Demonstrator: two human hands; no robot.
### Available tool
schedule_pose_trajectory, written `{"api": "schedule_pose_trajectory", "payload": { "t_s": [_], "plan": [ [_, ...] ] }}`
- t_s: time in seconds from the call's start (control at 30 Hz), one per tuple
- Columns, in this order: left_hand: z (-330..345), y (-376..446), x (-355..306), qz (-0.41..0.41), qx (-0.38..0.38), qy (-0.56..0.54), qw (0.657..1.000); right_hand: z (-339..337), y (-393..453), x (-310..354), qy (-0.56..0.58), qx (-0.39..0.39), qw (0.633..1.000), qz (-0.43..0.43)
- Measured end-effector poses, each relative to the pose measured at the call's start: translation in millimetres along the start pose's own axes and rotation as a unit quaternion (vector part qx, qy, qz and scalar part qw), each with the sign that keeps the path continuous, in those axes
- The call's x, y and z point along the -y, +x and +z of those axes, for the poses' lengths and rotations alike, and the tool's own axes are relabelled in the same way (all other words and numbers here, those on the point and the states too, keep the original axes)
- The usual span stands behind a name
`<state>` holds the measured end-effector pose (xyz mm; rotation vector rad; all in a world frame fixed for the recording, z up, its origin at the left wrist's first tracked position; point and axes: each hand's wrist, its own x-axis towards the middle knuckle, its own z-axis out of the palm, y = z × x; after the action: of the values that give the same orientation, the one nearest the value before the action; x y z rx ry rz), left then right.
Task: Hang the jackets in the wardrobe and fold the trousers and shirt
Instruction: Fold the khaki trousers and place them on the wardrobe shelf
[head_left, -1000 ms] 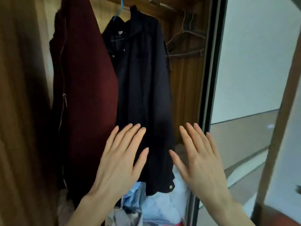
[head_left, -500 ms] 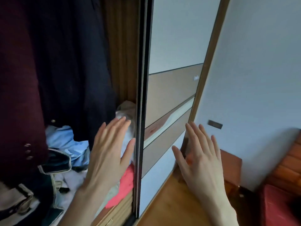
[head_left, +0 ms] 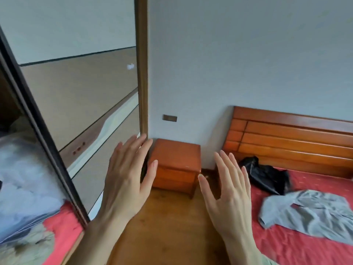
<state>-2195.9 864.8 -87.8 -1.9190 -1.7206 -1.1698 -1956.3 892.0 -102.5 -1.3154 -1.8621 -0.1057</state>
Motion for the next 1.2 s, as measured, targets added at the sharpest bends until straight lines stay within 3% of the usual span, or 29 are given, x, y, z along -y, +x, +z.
{"api": "schedule_pose_trajectory", "payload": {
  "t_s": [0.6,1.2],
  "plan": [
    [234,75,-203,0.187,0.102,-0.154,0.965,-92,-26,-243,-0.134,-0.094,0.964,0.21],
    [405,73,-408,0.338,0.237,-0.358,0.838,-183,-85,-370,-0.294,-0.16,0.849,0.41]
  ]
}}
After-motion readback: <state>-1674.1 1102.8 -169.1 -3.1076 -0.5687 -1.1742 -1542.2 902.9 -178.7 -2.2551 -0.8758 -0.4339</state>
